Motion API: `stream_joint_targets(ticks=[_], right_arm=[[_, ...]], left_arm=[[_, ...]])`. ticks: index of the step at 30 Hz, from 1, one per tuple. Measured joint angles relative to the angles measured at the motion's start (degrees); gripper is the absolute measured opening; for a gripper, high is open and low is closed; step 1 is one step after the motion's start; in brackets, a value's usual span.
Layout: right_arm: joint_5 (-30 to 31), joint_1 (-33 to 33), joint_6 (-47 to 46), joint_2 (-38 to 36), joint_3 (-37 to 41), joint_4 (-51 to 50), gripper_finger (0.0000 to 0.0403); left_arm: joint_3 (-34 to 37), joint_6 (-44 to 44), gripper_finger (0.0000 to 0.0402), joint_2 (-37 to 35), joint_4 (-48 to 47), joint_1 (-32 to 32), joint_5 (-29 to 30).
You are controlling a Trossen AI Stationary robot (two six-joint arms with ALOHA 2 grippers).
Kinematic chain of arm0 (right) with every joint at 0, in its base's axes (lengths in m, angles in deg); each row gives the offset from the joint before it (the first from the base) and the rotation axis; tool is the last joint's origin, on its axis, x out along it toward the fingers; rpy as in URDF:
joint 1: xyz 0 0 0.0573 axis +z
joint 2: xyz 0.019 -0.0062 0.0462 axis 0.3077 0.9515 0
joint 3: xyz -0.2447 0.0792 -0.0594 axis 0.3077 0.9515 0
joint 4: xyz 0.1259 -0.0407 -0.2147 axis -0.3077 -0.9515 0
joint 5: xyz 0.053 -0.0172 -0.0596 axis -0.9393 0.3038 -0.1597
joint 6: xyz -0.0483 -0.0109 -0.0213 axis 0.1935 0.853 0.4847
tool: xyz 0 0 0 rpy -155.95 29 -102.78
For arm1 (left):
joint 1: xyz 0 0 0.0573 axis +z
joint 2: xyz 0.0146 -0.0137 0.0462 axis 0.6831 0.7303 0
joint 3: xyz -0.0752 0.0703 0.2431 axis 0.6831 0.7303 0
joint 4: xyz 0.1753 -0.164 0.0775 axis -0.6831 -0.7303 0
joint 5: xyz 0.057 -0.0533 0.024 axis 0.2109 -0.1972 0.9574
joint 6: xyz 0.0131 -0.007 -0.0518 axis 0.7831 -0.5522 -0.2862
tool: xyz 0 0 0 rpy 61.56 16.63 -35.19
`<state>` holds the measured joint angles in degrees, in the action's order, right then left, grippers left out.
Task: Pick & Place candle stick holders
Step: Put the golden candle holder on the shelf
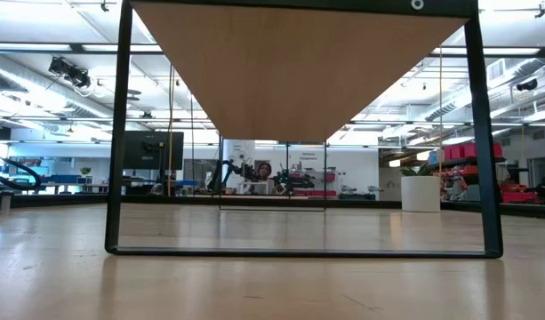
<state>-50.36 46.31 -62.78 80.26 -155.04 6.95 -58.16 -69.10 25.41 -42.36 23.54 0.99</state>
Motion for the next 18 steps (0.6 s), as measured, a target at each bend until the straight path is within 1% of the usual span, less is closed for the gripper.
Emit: stream_joint_targets(ticks=[2, 4, 6, 8, 12, 16, 18], right_arm=[[-2.39, -0.48, -0.51, -0.27, 3.49, 5.52, 0.0002], [-2.65, -1.08, -2.15, -0.51, 6.92, 7.32, 0.0002], [-2.57, -2.33, -4.03, -0.45, 10.33, 10.51, 0.0002], [-0.77, -2.95, -4.58, -0.49, 13.62, 14.34, 0.0002], [-1.4, -3.94, -6.82, -0.54, 19.7, 21.03, 0.0002], [-1.25, -5.3, -9.09, -0.5, 26.06, 31.33, 0.0002], [-2.15, -5.83, -10.38, -0.52, 28.92, 35.16, 0.0002]], left_arm=[[0.0, -0.01, 0.0177, 0.0, -0.02, 0.0, -0.22], [0.0, -0.01, 0.0177, 0.02, -0.04, 0.0, -0.24], [0.0, -0.02, 0.0177, 0.02, -0.02, -0.02, -0.84], [0.0, 0.01, 0.0177, 0.02, -0.05, -0.02, -1.24], [0.0, 0.07, 0.0177, 0.02, -0.02, -0.02, -1.16], [0.0, 0.25, 0.0177, 0.04, 0.0, 0.09, -1.09], [0.0, 0.45, 0.0177, 0.07, 0.02, 0.09, -0.82]])
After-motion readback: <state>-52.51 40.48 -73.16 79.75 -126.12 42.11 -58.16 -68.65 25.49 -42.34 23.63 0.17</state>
